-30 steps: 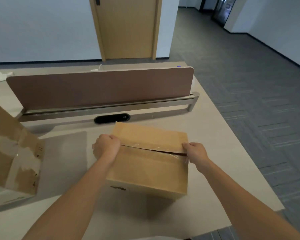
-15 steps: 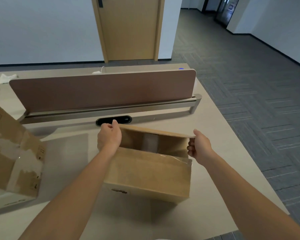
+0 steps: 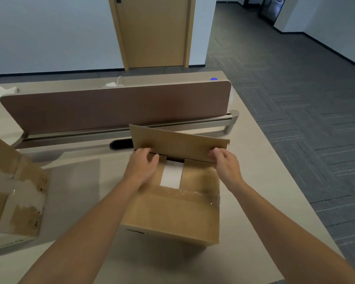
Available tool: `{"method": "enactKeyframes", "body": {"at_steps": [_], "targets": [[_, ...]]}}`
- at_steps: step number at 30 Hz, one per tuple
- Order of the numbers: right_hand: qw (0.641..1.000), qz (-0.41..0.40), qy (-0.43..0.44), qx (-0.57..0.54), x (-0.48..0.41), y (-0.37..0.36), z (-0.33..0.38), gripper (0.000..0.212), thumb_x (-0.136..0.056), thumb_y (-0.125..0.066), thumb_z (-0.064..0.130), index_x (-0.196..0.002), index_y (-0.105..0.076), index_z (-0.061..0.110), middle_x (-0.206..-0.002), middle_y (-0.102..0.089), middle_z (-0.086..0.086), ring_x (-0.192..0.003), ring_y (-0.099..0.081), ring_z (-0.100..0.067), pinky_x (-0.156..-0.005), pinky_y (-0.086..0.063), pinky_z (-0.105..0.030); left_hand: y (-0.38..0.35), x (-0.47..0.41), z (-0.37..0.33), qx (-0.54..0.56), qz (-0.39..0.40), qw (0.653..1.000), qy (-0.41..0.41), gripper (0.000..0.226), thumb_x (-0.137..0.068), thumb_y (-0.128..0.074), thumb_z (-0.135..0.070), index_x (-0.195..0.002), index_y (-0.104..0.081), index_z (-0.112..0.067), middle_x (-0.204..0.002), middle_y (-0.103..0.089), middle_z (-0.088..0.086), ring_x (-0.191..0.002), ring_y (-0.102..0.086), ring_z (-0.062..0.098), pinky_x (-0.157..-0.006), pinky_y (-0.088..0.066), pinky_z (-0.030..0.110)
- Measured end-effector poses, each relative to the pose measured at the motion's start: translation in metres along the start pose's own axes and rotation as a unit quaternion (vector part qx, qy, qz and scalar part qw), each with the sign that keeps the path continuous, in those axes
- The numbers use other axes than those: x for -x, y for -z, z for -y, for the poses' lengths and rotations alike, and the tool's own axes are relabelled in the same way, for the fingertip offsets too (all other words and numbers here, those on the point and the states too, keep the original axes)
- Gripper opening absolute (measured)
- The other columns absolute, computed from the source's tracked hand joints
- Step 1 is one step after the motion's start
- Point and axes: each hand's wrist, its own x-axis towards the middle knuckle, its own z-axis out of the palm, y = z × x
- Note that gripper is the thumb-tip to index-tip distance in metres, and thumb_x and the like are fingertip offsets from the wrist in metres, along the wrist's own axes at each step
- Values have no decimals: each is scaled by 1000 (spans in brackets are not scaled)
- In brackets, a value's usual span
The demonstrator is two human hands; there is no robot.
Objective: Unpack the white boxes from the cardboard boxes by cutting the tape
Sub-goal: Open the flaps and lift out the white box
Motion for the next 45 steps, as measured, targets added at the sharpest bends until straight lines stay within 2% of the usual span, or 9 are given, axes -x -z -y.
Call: {"method": "enactKeyframes", "body": {"at_steps": [5, 8, 12, 20, 26, 30, 34, 38, 45], "targets": [[917, 66, 209, 334, -18, -16, -16, 44, -101, -48, 33, -142, -49, 17, -145, -47, 1, -135, -40, -17, -112, -34, -32, -9, -6, 14, -181, 22, 978, -101, 54, -100, -45, -35, -151, -40, -17, -157, -32, 5, -148, -22, 24, -120, -26, 40], [858, 127, 222, 445, -28, -30, -24, 57, -101, -41, 39, -153, -31, 16, -162, -25, -1, -149, -16, -22, -121, -17, -38, -15, -14, 21, -209, 44, 970, -115, 56, -105, -32, -43, -157, -26, -24, -167, -12, -1, -154, -4, 21, -124, -14, 41], [840, 143, 205, 481, -35, -44, -35, 54, -102, -29, 47, -147, -36, 18, -154, -38, -3, -141, -32, -25, -116, -24, -42, -24, -19, 30, -231, 61, 965, -107, 60, -102, -18, -51, -158, -21, -28, -165, -20, -4, -154, -6, 19, -124, -7, 40], [813, 128, 231, 518, -40, -62, -33, 52, -98, -16, 57, -117, -52, 25, -112, -58, 0, -101, -51, -25, -91, -36, -41, -25, -1, 39, -293, -12, 952, -87, 54, -94, -25, -58, -134, -48, -29, -132, -51, -3, -123, -43, 22, -106, -33, 44], [808, 176, 211, 522, -43, -64, -25, 52, -99, -18, 56, -128, -47, 24, -130, -53, -2, -117, -48, -26, -103, -35, -44, -11, 4, 37, -207, 45, 976, -47, 64, -93, -20, -61, -146, -39, -30, -149, -40, -5, -141, -28, 20, -116, -19, 43], [823, 169, 208, 501, -29, -63, -6, 49, -99, -29, 56, -130, -46, 21, -138, -46, -4, -127, -40, -28, -108, -31, -46, 10, 11, 37, -129, 71, 989, -29, 56, -100, -46, -46, -152, -36, -26, -161, -26, -2, -150, -15, 23, -121, -15, 42], [829, 189, 186, 493, 1, -57, 11, 37, -101, -34, 48, -111, -53, 18, -123, -53, -6, -111, -52, -29, -97, -42, -44, 29, 22, 44, -106, 58, 993, 5, 32, -95, -58, -35, -124, -61, -23, -132, -49, 0, -122, -45, 23, -107, -40, 38], [842, 293, 57, 450, 29, -47, 17, 42, -103, -33, 49, -83, -53, 17, -93, -57, -3, -88, -55, -25, -77, -43, -35, 45, 35, 46, -79, 105, 991, 33, 24, -91, -58, -28, -72, -65, -15, -82, -66, 4, -77, -61, 22, -65, -48, 31], [809, 346, -39, 473, 66, -21, 60, 46, -93, -55, 54, -100, -73, 13, -98, -71, -2, -91, -67, -20, -84, -55, -34, 93, 52, 26, 12, 278, 959, 60, 29, -97, -60, -37, -86, -74, -14, -67, -66, 0, -56, -56, 12, -57, -46, 24]]}}
